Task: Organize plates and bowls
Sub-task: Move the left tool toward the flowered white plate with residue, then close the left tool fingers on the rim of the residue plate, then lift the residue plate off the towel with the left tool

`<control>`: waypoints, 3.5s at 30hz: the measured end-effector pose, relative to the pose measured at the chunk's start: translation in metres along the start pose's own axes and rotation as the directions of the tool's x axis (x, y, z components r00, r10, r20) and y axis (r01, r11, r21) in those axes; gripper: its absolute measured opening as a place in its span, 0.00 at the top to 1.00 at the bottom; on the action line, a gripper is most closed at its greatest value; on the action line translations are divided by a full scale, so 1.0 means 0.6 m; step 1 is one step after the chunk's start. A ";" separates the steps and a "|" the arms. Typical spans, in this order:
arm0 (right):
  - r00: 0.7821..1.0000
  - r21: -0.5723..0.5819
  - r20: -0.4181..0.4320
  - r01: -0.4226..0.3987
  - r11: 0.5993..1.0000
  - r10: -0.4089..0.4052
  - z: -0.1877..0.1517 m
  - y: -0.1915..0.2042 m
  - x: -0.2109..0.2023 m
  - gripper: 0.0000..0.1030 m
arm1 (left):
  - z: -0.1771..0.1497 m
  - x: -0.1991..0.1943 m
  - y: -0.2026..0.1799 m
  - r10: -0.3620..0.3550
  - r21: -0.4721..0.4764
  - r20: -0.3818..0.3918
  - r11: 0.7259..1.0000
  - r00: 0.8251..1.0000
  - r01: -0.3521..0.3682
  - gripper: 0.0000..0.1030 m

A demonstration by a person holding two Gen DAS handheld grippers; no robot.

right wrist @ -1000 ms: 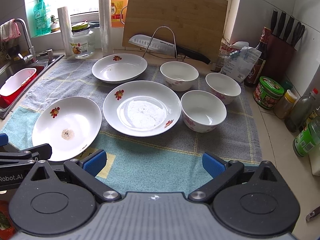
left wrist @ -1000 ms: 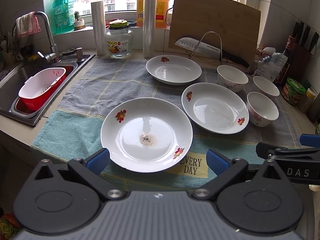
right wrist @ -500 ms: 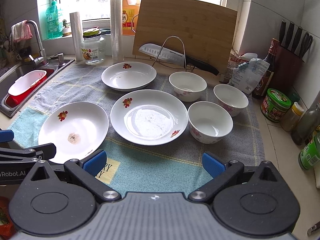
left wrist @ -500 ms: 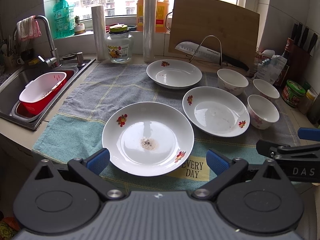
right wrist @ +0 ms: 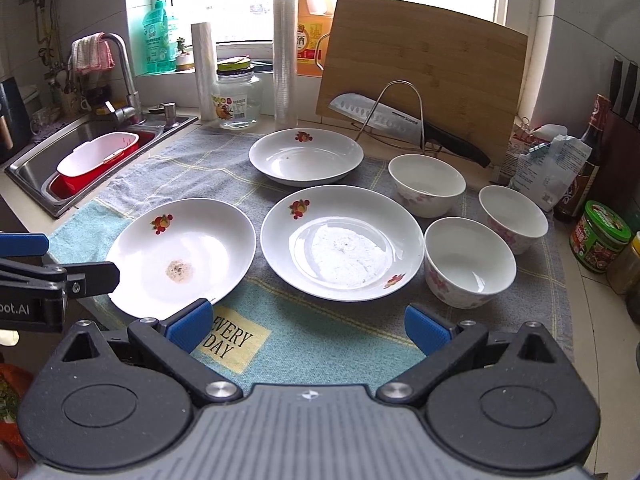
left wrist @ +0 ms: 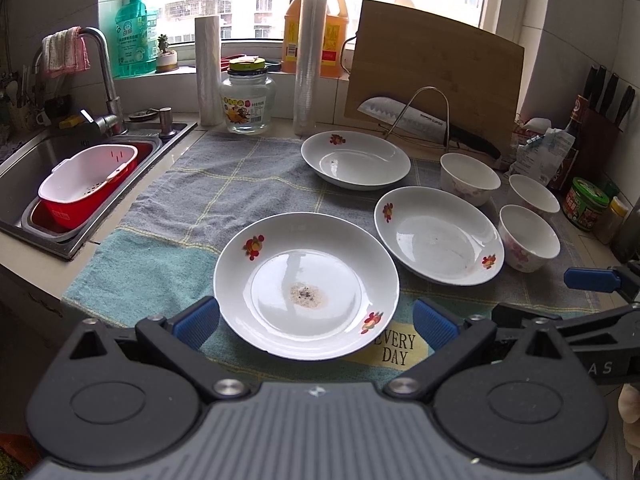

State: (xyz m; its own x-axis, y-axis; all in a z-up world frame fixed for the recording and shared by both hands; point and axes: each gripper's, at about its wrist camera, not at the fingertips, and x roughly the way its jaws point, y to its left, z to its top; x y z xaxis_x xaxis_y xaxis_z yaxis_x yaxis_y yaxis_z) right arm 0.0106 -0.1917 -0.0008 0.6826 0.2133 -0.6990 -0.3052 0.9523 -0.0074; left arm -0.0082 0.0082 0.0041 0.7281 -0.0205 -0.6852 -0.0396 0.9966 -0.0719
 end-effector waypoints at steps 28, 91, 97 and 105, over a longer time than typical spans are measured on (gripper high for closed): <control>0.973 -0.143 -0.155 -0.192 0.971 0.169 -0.045 0.096 0.186 0.00 | 0.036 0.047 0.130 0.064 -0.119 0.002 0.991 0.998 -0.063 0.01; 0.966 -0.268 -0.064 -0.258 0.928 0.250 -0.044 0.136 0.211 0.00 | 0.114 0.341 0.085 -0.300 0.310 -0.472 0.824 0.829 0.474 0.01; 0.965 -0.269 -0.049 -0.262 0.927 0.259 -0.046 0.135 0.212 0.00 | 0.109 0.336 0.083 -0.287 0.366 -0.477 0.795 0.831 0.484 0.01; 0.963 -0.277 -0.043 -0.268 0.923 0.267 -0.046 0.133 0.213 0.00 | 0.117 0.339 0.085 -0.301 0.387 -0.515 0.754 0.803 0.531 0.08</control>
State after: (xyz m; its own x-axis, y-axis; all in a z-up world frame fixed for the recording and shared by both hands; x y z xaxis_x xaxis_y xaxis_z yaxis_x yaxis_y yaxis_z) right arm 0.0553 -0.0942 -0.1105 0.5472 0.4501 -0.7056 -0.6484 0.7611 -0.0174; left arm 0.1858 0.0603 -0.0878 0.2437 -0.3569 -0.9018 0.6217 0.7712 -0.1372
